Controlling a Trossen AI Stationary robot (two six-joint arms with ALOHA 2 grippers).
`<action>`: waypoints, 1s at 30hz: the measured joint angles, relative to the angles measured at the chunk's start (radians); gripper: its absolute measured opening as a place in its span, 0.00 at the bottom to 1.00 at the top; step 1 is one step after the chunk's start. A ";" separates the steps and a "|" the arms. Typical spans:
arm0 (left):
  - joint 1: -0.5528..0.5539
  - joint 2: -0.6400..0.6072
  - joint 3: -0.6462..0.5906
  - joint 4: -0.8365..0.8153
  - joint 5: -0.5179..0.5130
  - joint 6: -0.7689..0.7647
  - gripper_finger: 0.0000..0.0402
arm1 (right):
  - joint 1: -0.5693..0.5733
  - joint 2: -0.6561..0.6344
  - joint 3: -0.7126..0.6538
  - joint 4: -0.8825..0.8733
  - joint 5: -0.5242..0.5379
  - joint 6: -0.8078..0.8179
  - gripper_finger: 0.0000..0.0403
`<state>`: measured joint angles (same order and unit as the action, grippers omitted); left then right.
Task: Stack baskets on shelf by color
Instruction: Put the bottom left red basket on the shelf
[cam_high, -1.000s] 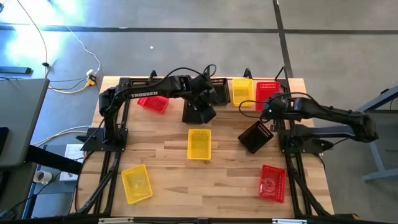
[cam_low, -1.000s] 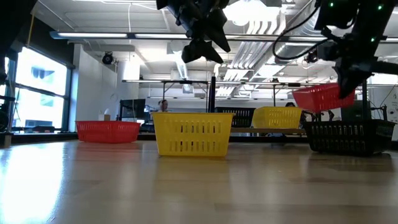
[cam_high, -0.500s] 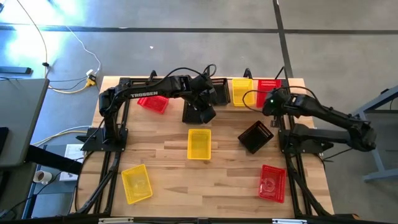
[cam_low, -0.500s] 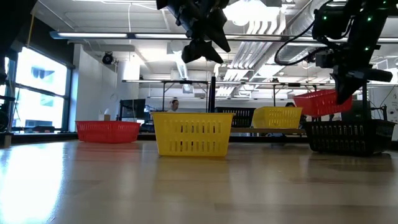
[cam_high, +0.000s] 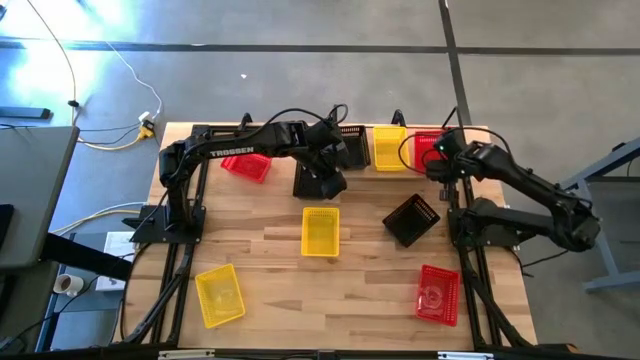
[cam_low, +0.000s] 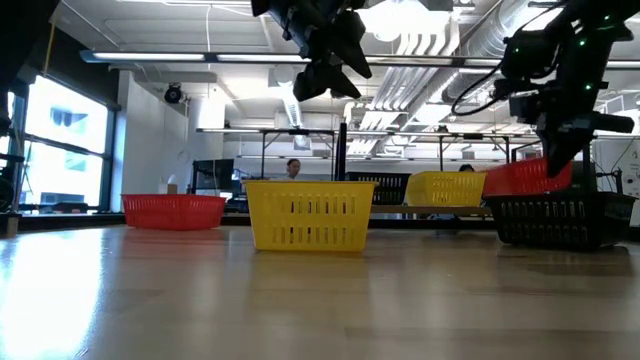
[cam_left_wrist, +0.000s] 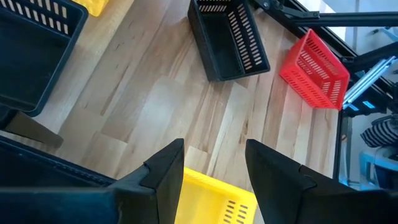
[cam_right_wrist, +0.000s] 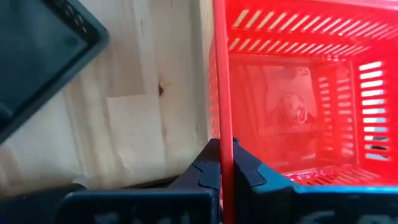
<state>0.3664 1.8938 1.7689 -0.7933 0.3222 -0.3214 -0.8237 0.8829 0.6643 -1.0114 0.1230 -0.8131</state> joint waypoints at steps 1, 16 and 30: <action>0.000 0.000 0.000 0.000 0.000 0.000 0.40 | -0.009 0.014 0.000 0.010 0.006 -0.001 0.00; 0.000 0.000 0.000 0.000 0.000 0.000 0.40 | -0.060 0.060 0.000 0.068 0.008 -0.097 0.00; 0.000 0.000 0.000 0.000 0.000 -0.016 0.40 | -0.060 0.060 0.000 0.067 0.036 -0.096 0.00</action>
<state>0.3664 1.8938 1.7687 -0.7933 0.3225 -0.3370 -0.8833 0.9432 0.6643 -0.9443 0.1593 -0.9096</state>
